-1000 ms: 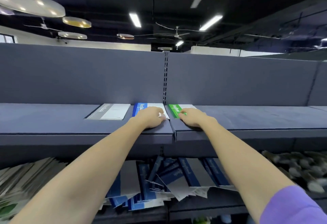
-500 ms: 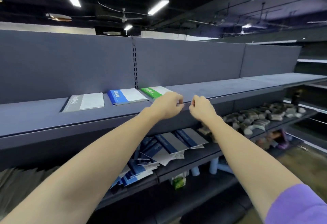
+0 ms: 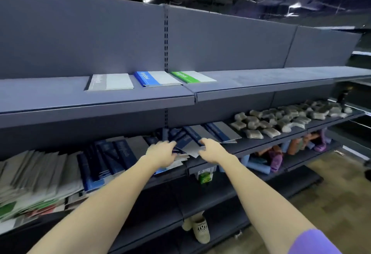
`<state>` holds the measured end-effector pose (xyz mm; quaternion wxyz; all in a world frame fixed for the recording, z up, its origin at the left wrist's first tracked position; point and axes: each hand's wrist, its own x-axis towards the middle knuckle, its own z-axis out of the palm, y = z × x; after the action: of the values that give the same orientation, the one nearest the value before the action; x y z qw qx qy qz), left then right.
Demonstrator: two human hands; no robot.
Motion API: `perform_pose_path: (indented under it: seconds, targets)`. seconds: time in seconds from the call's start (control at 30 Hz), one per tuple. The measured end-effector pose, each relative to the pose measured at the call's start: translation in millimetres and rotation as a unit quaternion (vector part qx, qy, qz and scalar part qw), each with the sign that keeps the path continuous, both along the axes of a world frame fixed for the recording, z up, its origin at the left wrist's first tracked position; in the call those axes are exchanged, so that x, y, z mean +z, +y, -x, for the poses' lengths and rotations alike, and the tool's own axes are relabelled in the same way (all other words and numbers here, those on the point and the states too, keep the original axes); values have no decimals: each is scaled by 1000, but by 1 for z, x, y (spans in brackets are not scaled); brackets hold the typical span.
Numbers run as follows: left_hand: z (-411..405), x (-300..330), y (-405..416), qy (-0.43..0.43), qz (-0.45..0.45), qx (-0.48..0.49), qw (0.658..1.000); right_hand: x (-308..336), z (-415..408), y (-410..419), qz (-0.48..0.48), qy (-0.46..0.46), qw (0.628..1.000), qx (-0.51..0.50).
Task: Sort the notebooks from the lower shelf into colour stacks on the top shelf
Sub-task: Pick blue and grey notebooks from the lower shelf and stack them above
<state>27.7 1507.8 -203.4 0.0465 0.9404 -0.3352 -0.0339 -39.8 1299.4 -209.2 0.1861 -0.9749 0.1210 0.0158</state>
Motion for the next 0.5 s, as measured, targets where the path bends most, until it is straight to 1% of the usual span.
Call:
perform_pose_path:
  seconds: [0.07,0.2,0.33,0.5]
  targets:
    - [-1,-18,17,17,-6,20,1000,-20,-9,16,3,14,1000,19]
    - [-2,-41,28,37,-14,52,998,-54,-27,30,20,6,999,39]
    - [-5,-57,18,37,-2,70,997,-76,-42,23,19,8,999,41]
    - [-8,-66,-10,35,13,85,996,-92,-62,1,45,-13,998,45]
